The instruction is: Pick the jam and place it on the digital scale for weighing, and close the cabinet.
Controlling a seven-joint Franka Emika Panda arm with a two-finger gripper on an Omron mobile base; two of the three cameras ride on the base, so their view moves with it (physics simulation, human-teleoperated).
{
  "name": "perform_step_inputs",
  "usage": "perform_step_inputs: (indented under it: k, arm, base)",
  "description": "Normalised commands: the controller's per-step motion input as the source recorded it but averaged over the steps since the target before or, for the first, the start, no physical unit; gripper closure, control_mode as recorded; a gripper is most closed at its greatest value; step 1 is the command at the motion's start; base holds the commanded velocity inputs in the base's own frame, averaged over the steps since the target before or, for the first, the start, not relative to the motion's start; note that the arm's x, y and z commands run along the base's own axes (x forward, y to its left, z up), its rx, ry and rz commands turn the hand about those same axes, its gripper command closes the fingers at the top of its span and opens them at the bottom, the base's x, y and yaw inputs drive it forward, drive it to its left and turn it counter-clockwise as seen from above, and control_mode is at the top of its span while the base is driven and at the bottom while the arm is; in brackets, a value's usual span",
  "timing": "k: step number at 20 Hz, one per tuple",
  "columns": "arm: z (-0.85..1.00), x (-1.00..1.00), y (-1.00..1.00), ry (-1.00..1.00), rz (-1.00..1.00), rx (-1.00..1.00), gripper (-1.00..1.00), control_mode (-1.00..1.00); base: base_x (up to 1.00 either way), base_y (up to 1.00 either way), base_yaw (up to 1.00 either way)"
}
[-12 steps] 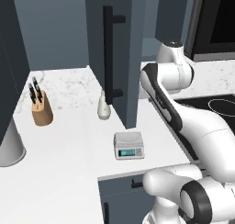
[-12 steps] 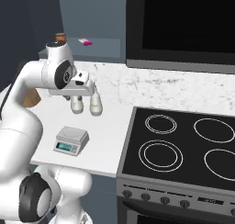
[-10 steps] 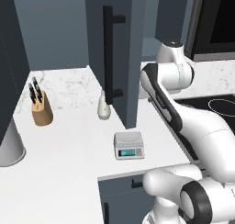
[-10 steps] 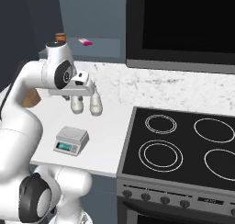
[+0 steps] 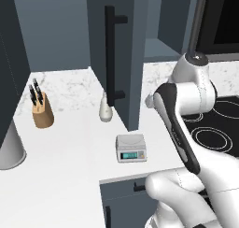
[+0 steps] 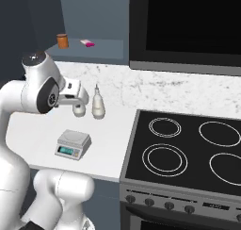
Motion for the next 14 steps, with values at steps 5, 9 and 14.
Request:
perform_step_inputs:
  k: [5,9,14]
  arm:
    - [0.52,-0.21,-0.15,-0.40,0.23,0.04,-1.00,-1.00]
    - [0.88,-0.23,0.01,-0.39,0.20,0.01,-1.00,-1.00]
    - [1.00,-0.16,0.16,-0.34,0.13,-0.05,-1.00,-1.00]
  base:
    - [0.00,0.00,0.00]
    - [0.00,0.00,0.00]
    - [0.00,0.00,0.00]
